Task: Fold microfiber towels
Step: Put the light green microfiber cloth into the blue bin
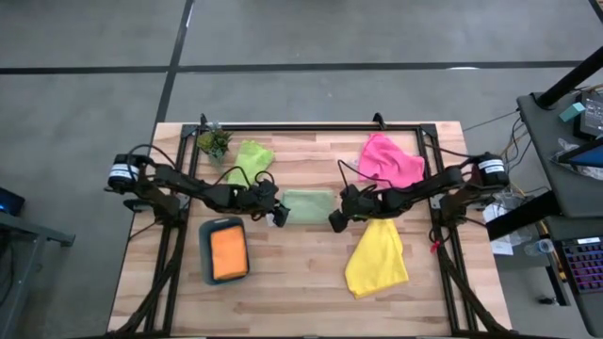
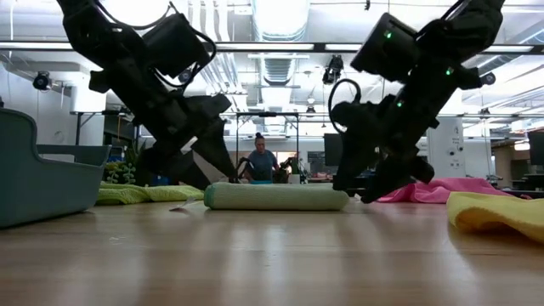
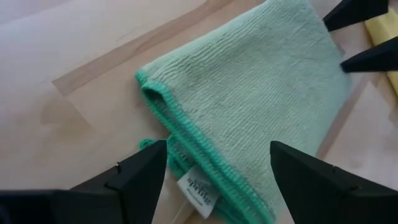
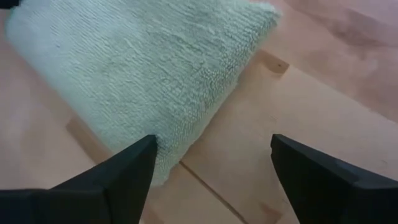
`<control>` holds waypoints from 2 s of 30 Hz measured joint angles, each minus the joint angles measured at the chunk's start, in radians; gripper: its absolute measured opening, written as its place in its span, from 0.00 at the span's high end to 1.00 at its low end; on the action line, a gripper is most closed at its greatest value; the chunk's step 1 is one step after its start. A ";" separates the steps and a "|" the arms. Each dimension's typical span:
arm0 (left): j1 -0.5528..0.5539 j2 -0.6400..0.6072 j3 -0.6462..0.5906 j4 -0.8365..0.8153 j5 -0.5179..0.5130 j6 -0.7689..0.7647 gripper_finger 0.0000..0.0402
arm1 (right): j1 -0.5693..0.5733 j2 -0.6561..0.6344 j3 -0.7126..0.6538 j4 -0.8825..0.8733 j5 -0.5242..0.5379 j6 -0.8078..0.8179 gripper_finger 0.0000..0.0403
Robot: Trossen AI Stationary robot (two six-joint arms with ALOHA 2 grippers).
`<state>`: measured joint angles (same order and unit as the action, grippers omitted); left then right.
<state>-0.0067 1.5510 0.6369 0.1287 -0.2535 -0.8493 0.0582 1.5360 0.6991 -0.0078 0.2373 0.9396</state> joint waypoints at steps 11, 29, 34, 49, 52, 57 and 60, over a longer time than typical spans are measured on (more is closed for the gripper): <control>0.001 0.001 0.002 0.028 -0.017 -0.004 0.33 | 0.000 -0.030 0.000 -0.009 0.000 -0.098 0.25; -0.125 -0.094 0.059 0.033 0.055 0.575 0.33 | -0.105 -0.212 0.000 -0.035 -0.046 -0.491 0.33; -0.170 -0.030 0.086 0.007 0.054 0.599 0.35 | -0.218 -0.150 0.001 0.097 -0.150 -0.558 0.41; -0.186 0.131 0.247 -0.331 0.022 0.627 0.71 | -0.354 0.096 0.163 0.056 -0.300 -0.812 0.84; -0.178 0.130 0.241 -0.354 -0.047 0.628 0.76 | -0.350 0.110 0.190 -0.013 -0.298 -0.841 0.93; -0.155 0.116 0.238 -0.364 -0.126 0.629 0.80 | -0.335 0.114 0.197 -0.051 -0.298 -0.848 0.98; -0.129 0.110 0.233 -0.388 -0.146 0.631 0.81 | -0.321 0.111 0.196 -0.063 -0.298 -0.847 0.98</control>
<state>-0.1360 1.6608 0.8700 -0.2596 -0.4000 -0.2186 -0.2626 1.6474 0.8951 -0.0704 -0.0608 0.0927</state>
